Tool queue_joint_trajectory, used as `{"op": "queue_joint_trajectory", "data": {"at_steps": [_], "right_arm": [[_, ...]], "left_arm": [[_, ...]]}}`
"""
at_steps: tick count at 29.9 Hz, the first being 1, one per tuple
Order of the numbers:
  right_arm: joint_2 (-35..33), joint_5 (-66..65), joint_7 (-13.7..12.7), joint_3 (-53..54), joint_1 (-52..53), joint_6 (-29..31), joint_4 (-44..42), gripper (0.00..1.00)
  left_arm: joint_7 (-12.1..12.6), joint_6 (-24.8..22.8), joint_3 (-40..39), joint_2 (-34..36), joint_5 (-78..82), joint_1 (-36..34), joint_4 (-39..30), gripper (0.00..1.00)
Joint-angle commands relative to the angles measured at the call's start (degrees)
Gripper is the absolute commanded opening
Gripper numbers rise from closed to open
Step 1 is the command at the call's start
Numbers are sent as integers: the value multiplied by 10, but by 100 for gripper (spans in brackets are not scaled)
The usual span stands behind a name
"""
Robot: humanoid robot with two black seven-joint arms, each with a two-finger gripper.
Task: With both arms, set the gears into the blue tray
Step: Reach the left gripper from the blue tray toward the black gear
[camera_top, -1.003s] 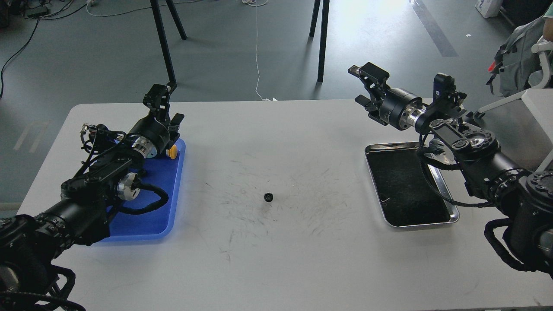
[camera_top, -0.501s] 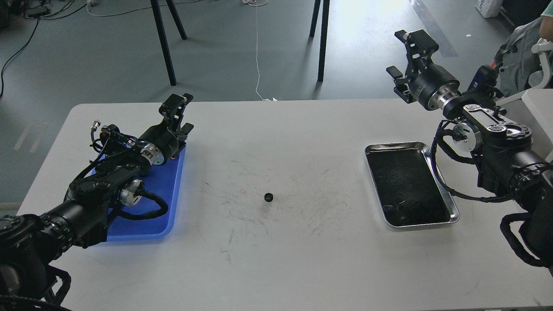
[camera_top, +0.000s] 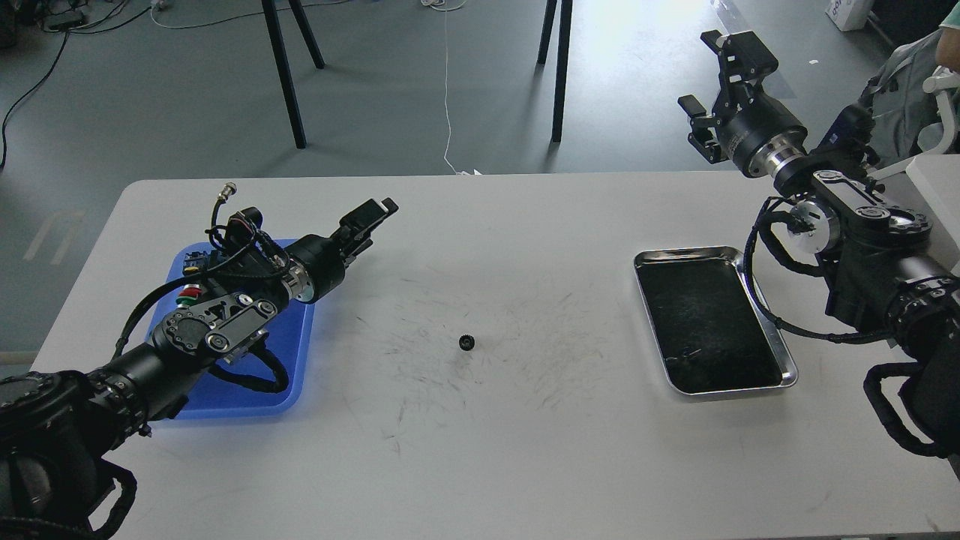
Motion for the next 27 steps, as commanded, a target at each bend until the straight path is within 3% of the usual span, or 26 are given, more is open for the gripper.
{"op": "queue_joint_trajectory", "data": {"at_steps": [1, 7, 16, 27], "right_arm": [[-15, 10, 0, 4, -1, 0, 1, 98], [-20, 11, 0, 7, -1, 0, 1, 98], [-31, 11, 0, 34, -2, 1, 2, 98], [-29, 11, 0, 53, -5, -1, 1, 98]], "left_arm": [[0, 14, 11, 0, 88, 2, -16, 98], [0, 63, 52, -2, 185, 2, -31, 98], [0, 115, 123, -2, 201, -15, -52, 98], [0, 176, 130, -2, 399, -16, -56, 98]]}}
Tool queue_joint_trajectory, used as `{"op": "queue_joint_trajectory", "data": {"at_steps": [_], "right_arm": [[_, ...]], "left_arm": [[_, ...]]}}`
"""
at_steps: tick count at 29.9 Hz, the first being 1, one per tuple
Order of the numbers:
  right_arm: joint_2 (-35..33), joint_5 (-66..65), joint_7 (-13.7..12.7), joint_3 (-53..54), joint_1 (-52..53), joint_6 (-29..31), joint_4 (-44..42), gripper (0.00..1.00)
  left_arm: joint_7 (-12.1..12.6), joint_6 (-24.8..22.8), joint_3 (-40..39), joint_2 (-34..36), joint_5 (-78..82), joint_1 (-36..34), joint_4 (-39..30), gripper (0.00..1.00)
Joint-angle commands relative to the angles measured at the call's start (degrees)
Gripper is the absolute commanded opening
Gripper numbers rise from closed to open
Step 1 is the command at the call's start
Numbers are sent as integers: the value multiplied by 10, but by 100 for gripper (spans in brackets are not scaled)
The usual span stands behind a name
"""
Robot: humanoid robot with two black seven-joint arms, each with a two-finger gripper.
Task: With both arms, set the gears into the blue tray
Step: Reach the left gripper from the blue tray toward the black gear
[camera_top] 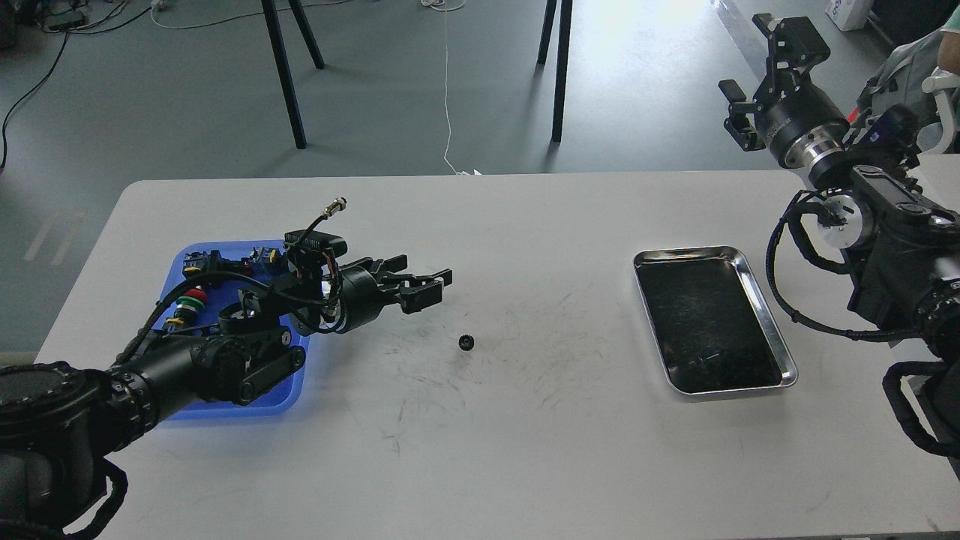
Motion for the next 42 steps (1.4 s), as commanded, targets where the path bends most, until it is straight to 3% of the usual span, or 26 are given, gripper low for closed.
{"op": "queue_joint_trajectory", "data": {"at_steps": [1, 16, 25, 30, 42], "right_arm": [[1, 0, 0, 5, -1, -1, 0, 98], [1, 0, 0, 3, 5, -1, 0, 98], [0, -1, 0, 2, 4, -1, 0, 98], [-1, 0, 0, 2, 3, -1, 0, 98], [1, -1, 0, -6, 4, -1, 0, 98]], "left_arm": [[0, 14, 0, 1, 67, -1, -3, 98], [0, 46, 4, 43, 196, -5, -92, 96], [0, 63, 8, 34, 267, -1, -96, 92], [0, 63, 14, 33, 265, -3, -96, 80], [0, 51, 16, 15, 261, -2, -114, 79]]}}
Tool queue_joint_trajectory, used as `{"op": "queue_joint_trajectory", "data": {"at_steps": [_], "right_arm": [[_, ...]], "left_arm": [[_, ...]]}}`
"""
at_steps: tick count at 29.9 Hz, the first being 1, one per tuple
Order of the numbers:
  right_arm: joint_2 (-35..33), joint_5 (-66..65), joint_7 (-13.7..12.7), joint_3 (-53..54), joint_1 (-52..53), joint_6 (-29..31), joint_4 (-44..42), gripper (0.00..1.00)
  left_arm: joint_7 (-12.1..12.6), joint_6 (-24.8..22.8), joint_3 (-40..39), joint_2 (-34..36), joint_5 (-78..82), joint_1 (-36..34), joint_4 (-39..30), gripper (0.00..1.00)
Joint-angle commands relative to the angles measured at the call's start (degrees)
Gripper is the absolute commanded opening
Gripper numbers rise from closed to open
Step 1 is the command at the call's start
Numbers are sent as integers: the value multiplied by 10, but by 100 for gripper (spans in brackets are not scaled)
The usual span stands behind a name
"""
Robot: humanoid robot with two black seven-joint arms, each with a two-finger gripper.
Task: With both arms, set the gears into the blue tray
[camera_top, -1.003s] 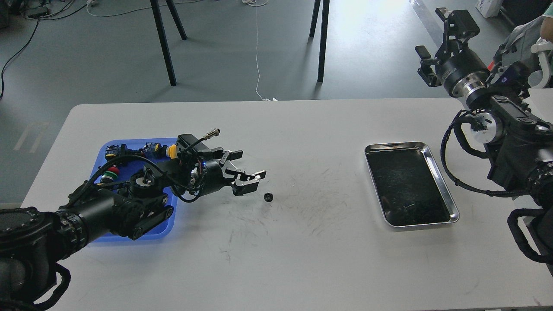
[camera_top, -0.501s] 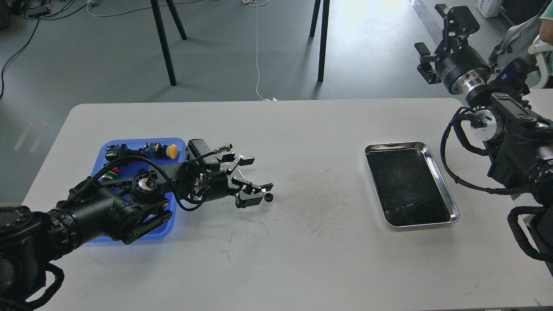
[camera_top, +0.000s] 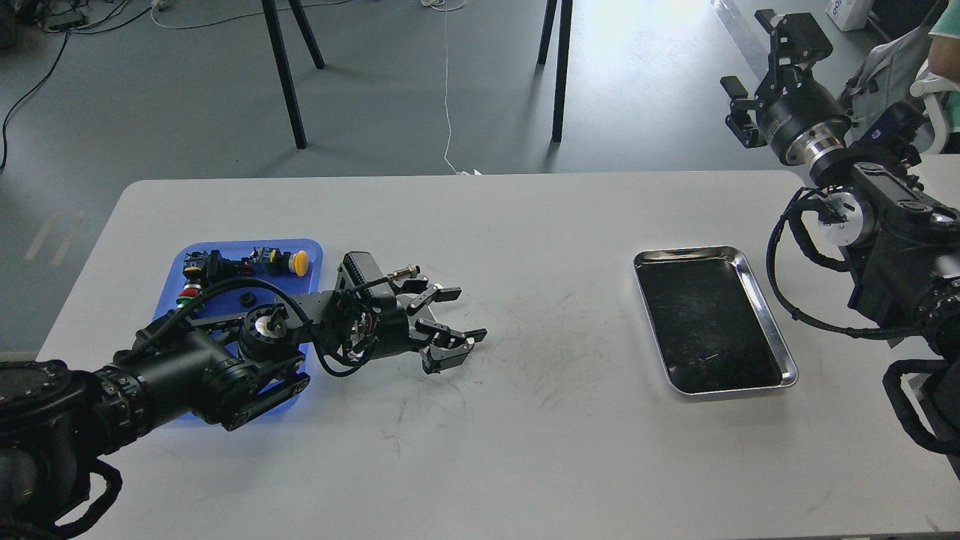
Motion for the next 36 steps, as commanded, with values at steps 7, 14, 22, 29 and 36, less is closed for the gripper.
{"op": "queue_joint_trajectory", "data": {"at_steps": [7, 14, 22, 29, 36], "right_arm": [[3, 0, 0, -2, 0, 0, 0, 98], [1, -1, 0, -3, 0, 0, 0, 98], [3, -1, 0, -4, 0, 0, 0, 98], [3, -1, 0, -4, 0, 0, 0, 98], [4, -1, 0, -4, 1, 0, 0, 98]], "left_arm": [[0, -8, 3, -3, -4, 6, -4, 72], [0, -7, 41, -3, -4, 9, -1, 69], [0, -7, 43, -1, -2, 6, -1, 63], [0, -7, 43, 4, 2, 3, 0, 49], [0, -7, 57, 6, 5, -5, 0, 38]]}}
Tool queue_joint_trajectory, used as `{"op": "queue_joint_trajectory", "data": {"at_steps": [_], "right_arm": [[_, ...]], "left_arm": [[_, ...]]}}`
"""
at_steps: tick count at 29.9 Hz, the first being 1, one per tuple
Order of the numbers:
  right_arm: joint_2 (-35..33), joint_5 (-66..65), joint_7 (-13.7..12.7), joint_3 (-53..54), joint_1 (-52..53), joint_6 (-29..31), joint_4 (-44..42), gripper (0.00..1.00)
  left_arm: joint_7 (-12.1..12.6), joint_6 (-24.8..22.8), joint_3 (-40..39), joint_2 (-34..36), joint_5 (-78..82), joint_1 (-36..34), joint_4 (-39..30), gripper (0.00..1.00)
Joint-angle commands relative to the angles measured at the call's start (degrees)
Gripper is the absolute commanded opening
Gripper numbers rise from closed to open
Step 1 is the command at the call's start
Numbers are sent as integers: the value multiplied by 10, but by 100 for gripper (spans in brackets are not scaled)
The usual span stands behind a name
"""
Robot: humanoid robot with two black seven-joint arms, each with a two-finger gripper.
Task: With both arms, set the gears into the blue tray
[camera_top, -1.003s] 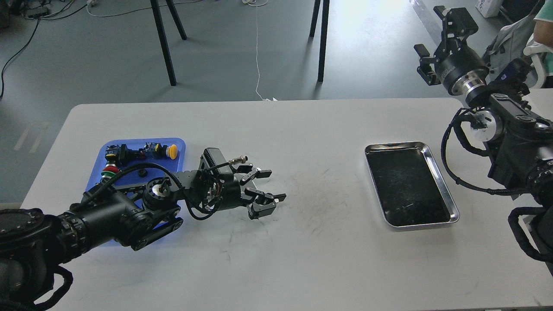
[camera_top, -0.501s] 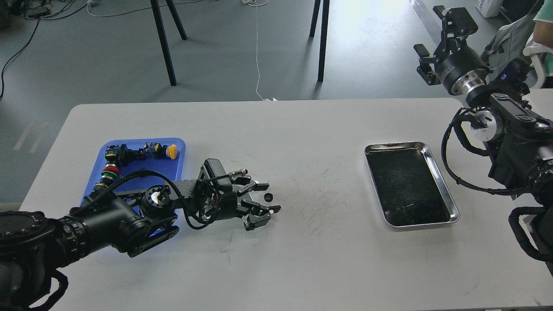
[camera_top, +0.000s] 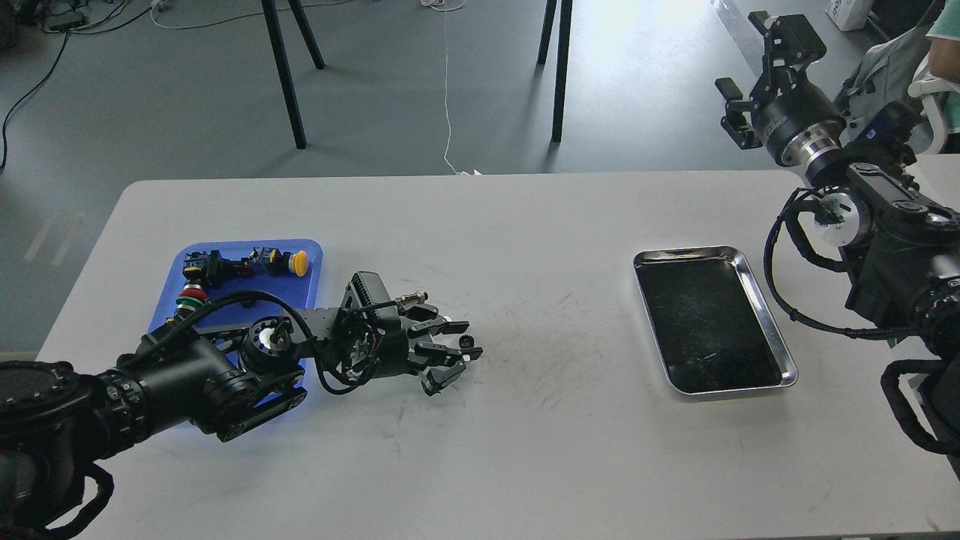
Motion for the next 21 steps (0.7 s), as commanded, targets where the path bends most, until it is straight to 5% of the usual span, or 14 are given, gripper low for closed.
{"op": "queue_joint_trajectory", "data": {"at_steps": [1, 13, 21], "right_arm": [[0, 0, 0, 0, 1, -1, 0, 98], [0, 0, 0, 0, 0, -1, -1, 98], [-2, -1, 0, -1, 0, -4, -1, 98]], "left_arm": [[0, 0, 2, 1, 2, -3, 0, 36], [0, 4, 5, 2, 10, -23, 1, 16], [0, 4, 5, 3, 10, -31, 1, 15]]}}
